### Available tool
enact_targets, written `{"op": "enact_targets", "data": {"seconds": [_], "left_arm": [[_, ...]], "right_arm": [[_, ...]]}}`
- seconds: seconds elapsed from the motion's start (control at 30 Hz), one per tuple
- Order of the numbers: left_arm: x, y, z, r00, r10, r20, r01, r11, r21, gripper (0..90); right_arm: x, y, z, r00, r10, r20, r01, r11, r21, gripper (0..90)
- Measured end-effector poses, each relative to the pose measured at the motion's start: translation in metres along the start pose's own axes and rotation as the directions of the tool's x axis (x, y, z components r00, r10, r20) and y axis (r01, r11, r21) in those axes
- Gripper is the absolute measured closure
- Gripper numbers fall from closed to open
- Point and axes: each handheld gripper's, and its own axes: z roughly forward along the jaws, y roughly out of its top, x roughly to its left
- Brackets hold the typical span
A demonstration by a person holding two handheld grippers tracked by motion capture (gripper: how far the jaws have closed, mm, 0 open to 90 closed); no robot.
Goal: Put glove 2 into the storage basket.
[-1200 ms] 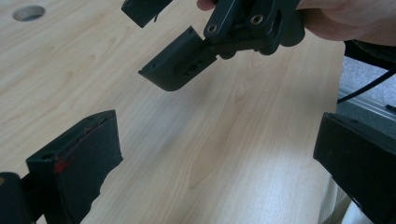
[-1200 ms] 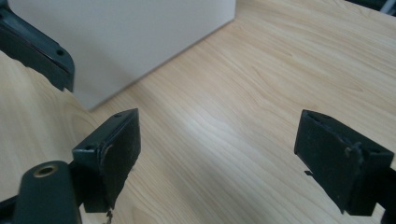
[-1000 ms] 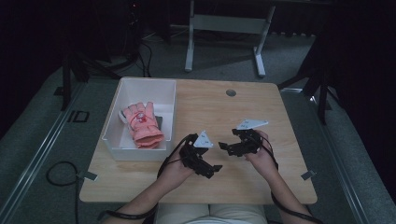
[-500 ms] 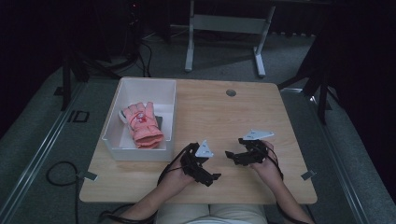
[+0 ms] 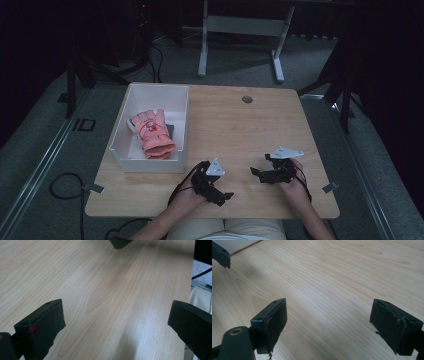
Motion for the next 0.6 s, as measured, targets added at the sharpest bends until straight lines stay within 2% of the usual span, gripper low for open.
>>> {"op": "enact_targets", "data": {"seconds": [0.23,0.43,0.6], "left_arm": [[0.004,-0.009,0.001,0.9995,-0.013,-0.028,0.013,0.9999,-0.009,0.4],[0.002,-0.015,0.004,0.9983,0.006,-0.058,-0.005,0.9999,0.014,0.4],[0.001,-0.017,0.002,0.9975,0.010,-0.071,-0.010,0.9999,-0.004,0.4]], "right_arm": [[-0.009,-0.013,-0.006,0.9989,0.006,0.047,-0.005,1.000,-0.015,14.4],[-0.017,-0.023,-0.007,0.9972,0.019,0.072,-0.018,1.000,-0.020,14.3],[-0.019,-0.026,-0.008,0.9962,0.015,0.086,-0.014,1.000,-0.017,14.3]]}}
